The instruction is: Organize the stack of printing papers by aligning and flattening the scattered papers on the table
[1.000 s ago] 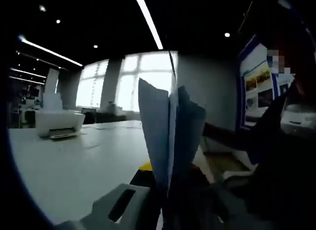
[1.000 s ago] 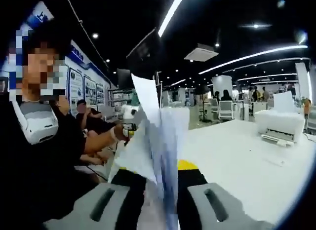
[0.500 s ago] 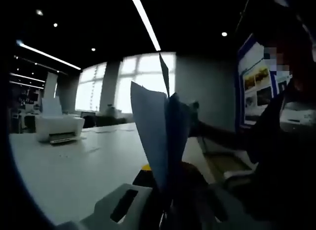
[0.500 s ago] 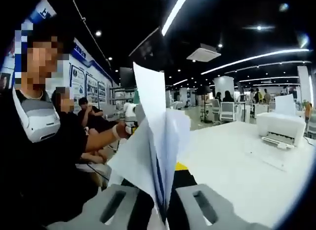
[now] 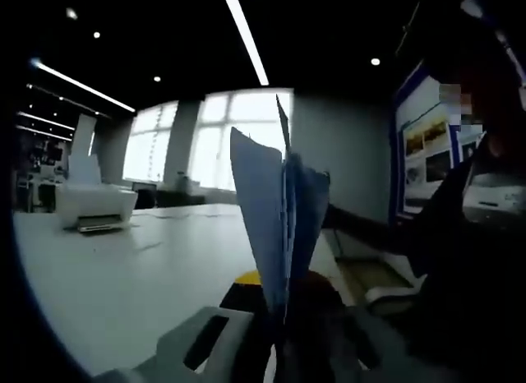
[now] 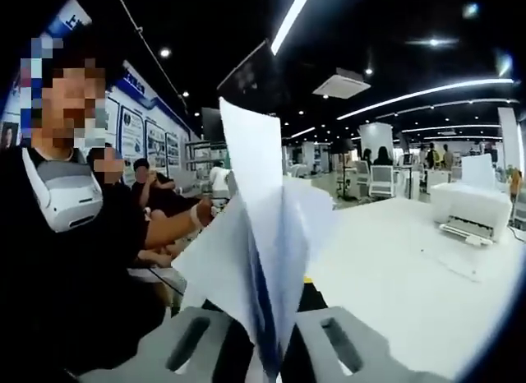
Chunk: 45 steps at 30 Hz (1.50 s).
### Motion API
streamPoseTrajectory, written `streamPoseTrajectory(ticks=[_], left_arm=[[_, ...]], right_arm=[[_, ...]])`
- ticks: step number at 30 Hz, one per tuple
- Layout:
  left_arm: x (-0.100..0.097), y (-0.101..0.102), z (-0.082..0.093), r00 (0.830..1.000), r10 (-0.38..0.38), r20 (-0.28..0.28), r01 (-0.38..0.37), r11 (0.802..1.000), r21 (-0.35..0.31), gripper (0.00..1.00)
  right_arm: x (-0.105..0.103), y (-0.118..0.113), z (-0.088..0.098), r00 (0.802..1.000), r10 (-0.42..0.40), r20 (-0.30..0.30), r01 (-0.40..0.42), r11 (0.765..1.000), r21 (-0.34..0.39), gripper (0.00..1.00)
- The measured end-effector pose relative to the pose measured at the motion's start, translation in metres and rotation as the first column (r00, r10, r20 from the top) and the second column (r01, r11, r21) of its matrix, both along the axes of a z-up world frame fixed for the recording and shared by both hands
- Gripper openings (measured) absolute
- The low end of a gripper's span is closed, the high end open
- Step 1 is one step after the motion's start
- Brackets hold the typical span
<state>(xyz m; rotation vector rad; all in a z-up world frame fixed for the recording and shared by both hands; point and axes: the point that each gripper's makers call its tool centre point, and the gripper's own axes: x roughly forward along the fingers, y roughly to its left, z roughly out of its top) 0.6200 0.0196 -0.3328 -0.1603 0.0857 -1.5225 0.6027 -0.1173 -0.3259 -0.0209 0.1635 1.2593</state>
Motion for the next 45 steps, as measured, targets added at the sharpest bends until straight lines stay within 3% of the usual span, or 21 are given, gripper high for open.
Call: streamPoseTrajectory(ticks=[1,2,3,5,11,19,22,24,25,26,28,30,39,41,42,43,44,45], left_arm=[[0.000,-0.001,-0.005,1.000,-0.001,-0.003,0.001,1.000,0.009,0.18],[-0.001,-0.001,-0.014,1.000,-0.014,-0.007,0.014,1.000,0.018,0.09],[-0.007,-0.001,-0.014,0.999,-0.048,-0.011,0.048,0.999,-0.021,0.06],[-0.005,0.001,-0.015,0.999,-0.030,-0.018,0.030,0.999,-0.020,0.06],[-0.004,0.004,-0.009,1.000,-0.024,0.007,0.024,1.000,-0.007,0.06],[-0.004,0.005,0.018,0.998,-0.019,0.063,0.019,1.000,-0.013,0.06],[-0.004,0.004,0.019,0.997,-0.024,0.071,0.026,1.000,-0.017,0.08],[-0.004,0.002,-0.002,0.999,-0.012,0.030,0.011,0.999,0.036,0.27],[-0.004,-0.001,-0.011,1.000,-0.009,0.015,0.008,0.999,0.052,0.30],[-0.008,-0.003,-0.020,0.999,-0.040,0.023,0.038,0.998,0.059,0.23],[-0.011,-0.005,-0.024,0.998,-0.055,0.017,0.054,0.997,0.054,0.15],[-0.014,-0.006,-0.021,0.997,-0.072,0.027,0.071,0.997,0.042,0.06],[-0.011,-0.003,0.012,0.997,-0.062,0.044,0.062,0.998,0.007,0.06],[-0.014,-0.005,0.000,0.997,-0.076,0.003,0.076,0.997,0.016,0.15],[-0.012,-0.006,-0.011,0.998,-0.063,-0.017,0.063,0.997,0.040,0.24],[-0.012,-0.008,-0.024,0.997,-0.060,-0.038,0.062,0.995,0.076,0.24],[-0.015,-0.010,-0.031,0.996,-0.082,-0.024,0.083,0.993,0.085,0.15],[-0.019,-0.010,-0.031,0.994,-0.109,0.013,0.108,0.992,0.069,0.06]], right_arm=[[0.002,-0.002,-0.007,0.999,-0.019,-0.034,0.019,1.000,-0.008,0.12],[0.000,-0.003,-0.022,0.996,-0.013,-0.085,0.011,0.999,-0.035,0.09],[-0.001,-0.002,-0.029,0.996,-0.005,-0.089,0.001,0.999,-0.042,0.01],[-0.004,-0.001,-0.026,0.999,0.008,-0.051,-0.009,1.000,-0.020,0.00],[-0.005,0.001,-0.026,0.999,0.015,-0.045,-0.017,0.999,-0.042,0.00],[0.002,-0.005,-0.007,1.000,0.009,0.012,-0.008,0.999,-0.042,0.00],[0.001,-0.004,-0.007,1.000,0.014,0.019,-0.013,0.999,-0.038,0.00],[0.004,-0.009,-0.029,1.000,0.007,-0.012,-0.008,0.998,-0.061,0.14],[0.001,-0.004,-0.033,0.999,0.001,-0.040,-0.003,0.998,-0.060,0.20],[-0.003,-0.002,-0.039,0.998,0.017,-0.064,-0.021,0.998,-0.059,0.19],[-0.004,-0.001,-0.045,0.999,0.024,-0.046,-0.027,0.997,-0.069,0.13],[-0.009,0.004,-0.040,0.999,0.047,-0.022,-0.049,0.996,-0.075,0.00],[-0.008,0.009,-0.001,0.999,0.045,0.009,-0.044,0.998,-0.053,0.00],[-0.009,0.009,-0.008,0.999,0.051,0.008,-0.051,0.998,-0.035,0.04],[-0.008,0.008,-0.016,0.999,0.039,-0.027,-0.040,0.998,-0.040,0.13],[-0.005,0.007,-0.026,0.997,0.009,-0.072,-0.013,0.998,-0.055,0.17],[-0.007,0.007,-0.034,0.996,0.016,-0.092,-0.024,0.996,-0.083,0.14],[-0.007,0.009,-0.034,0.997,0.025,-0.070,-0.031,0.995,-0.091,0.13]])
